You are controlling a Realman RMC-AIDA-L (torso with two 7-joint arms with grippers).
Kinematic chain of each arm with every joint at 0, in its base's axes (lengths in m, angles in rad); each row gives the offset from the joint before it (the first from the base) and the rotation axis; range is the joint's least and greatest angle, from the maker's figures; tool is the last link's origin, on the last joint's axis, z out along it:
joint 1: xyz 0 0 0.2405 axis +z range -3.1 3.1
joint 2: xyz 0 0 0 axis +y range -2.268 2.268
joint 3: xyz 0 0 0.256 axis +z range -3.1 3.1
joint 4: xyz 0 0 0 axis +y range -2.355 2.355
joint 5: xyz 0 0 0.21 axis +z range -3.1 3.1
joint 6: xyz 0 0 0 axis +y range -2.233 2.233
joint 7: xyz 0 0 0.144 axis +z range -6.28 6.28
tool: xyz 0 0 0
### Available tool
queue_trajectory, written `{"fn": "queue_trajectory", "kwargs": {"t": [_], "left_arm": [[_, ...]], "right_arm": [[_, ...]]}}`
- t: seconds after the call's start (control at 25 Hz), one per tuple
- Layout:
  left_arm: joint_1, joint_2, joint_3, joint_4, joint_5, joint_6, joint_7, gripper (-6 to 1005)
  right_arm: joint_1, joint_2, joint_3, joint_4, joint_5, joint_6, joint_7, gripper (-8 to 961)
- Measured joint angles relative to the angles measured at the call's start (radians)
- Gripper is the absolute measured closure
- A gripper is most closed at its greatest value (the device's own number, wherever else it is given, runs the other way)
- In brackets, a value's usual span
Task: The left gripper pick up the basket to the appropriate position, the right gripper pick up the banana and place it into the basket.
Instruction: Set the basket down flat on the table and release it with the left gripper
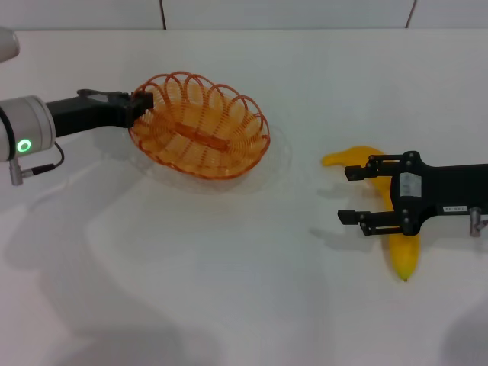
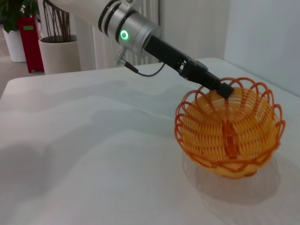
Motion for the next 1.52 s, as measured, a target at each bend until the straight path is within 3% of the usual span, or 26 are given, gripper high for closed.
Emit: {"fn": "queue_trajectory", "kwargs": {"t": [1.52], "left_arm": [[0.010, -0.006, 0.005, -0.107, -0.071, -0.066, 0.012, 910]], "right_arm": [[0.018, 0.001, 0.001, 0.025, 0.014, -0.003, -0.027, 221]]}}
